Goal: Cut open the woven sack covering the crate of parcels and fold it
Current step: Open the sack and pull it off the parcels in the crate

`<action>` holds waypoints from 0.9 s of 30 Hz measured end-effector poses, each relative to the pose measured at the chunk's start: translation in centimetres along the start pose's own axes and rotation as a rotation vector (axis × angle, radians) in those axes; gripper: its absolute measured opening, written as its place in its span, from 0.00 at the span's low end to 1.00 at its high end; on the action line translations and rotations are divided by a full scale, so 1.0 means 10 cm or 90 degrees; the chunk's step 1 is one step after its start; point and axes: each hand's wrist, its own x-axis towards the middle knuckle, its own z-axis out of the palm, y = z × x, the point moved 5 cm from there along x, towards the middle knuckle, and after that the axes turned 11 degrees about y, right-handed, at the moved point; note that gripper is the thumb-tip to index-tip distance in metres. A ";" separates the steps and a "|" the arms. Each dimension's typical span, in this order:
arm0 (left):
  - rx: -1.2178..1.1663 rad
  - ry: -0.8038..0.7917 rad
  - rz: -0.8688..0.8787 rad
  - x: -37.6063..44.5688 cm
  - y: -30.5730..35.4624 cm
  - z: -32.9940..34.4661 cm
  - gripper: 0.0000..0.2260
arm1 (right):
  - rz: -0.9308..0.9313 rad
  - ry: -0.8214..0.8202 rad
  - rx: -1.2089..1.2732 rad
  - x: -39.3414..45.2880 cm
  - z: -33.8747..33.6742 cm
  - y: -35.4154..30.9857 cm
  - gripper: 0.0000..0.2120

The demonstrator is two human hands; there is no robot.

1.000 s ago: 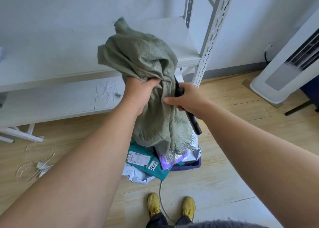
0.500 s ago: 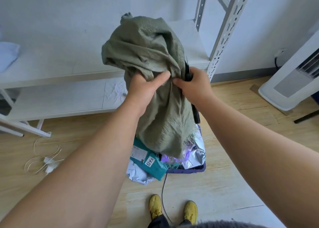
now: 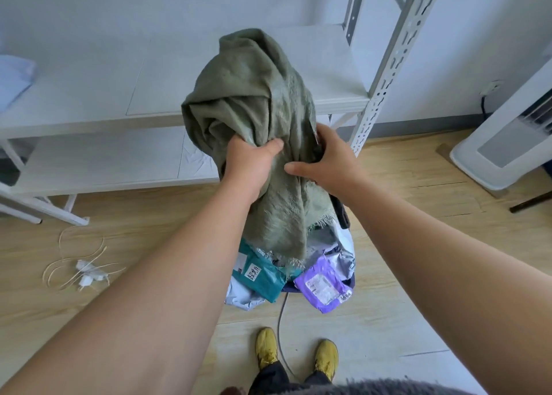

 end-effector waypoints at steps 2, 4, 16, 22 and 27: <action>-0.036 -0.017 -0.004 -0.04 0.10 0.06 0.20 | 0.003 0.038 -0.009 0.03 -0.02 -0.05 0.30; -0.099 -0.027 -0.002 -0.05 0.25 0.12 0.22 | -0.012 0.113 -0.001 0.10 -0.12 -0.16 0.20; -0.182 -0.066 0.066 -0.07 0.60 0.17 0.17 | -0.088 0.212 -0.017 0.19 -0.36 -0.54 0.11; -0.206 -0.080 0.074 0.01 0.63 0.10 0.15 | -0.126 0.273 -0.003 0.17 -0.37 -0.56 0.08; -0.237 -0.098 0.038 -0.01 0.52 0.06 0.16 | -0.122 0.251 -0.019 0.21 -0.41 -0.63 0.09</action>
